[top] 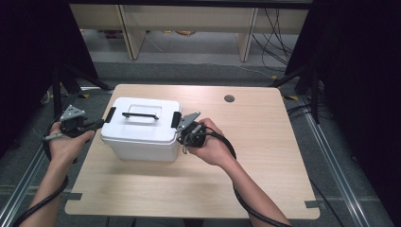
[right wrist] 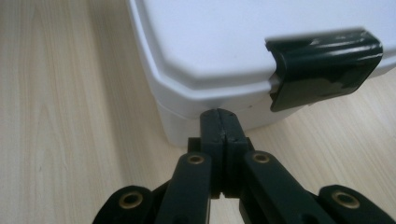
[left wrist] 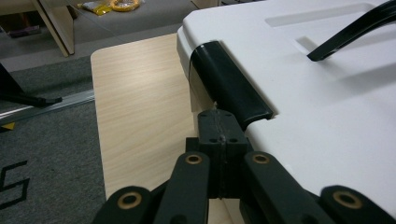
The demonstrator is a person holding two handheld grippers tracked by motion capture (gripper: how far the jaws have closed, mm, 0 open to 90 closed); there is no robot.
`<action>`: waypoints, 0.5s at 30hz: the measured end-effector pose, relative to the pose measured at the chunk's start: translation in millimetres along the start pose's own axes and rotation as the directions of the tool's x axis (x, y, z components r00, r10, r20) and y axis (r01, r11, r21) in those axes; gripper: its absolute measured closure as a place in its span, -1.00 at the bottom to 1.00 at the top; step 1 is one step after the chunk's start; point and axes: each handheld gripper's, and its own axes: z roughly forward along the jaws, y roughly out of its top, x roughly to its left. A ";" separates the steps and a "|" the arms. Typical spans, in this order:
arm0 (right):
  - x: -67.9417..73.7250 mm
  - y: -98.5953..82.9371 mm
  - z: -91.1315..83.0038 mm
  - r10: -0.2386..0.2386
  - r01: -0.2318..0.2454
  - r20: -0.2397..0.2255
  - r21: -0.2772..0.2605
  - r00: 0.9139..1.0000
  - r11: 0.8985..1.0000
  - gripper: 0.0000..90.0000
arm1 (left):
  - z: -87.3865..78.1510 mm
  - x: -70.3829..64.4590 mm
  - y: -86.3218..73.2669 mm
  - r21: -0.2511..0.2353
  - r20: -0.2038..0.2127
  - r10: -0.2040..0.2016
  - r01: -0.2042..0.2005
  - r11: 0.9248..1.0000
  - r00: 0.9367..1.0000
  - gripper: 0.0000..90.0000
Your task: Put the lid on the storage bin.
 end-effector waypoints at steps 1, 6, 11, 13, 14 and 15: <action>-0.2 0.3 -0.4 0.004 -0.004 -0.009 0.006 1.000 1.000 1.00 | -0.5 -0.4 1.8 0.024 -0.015 0.021 -0.021 0.999 1.000 0.99; 0.7 -1.4 -0.7 0.008 -0.007 -0.013 0.007 1.000 1.000 1.00 | -6.0 -4.7 1.3 0.039 -0.039 0.034 -0.032 0.999 0.999 0.99; 0.5 -1.5 -1.4 -0.006 0.006 -0.001 -0.010 1.000 1.000 1.00 | -19.4 -9.3 -0.6 0.046 -0.051 0.079 -0.076 0.996 0.996 0.99; -0.1 -0.9 -1.8 -0.006 0.006 -0.007 -0.012 1.000 1.000 1.00 | -22.1 -10.5 -0.5 0.049 -0.055 0.086 -0.084 0.995 0.995 0.99; -0.1 -0.8 -1.7 -0.005 0.005 -0.007 -0.011 1.000 1.000 1.00 | -22.5 -11.5 -1.0 0.060 -0.029 0.087 -0.085 0.995 0.996 0.98; -0.1 -0.8 -1.7 -0.005 0.005 -0.007 -0.011 1.000 1.000 1.00 | -22.5 -11.5 -1.0 0.060 -0.029 0.087 -0.085 0.995 0.996 0.98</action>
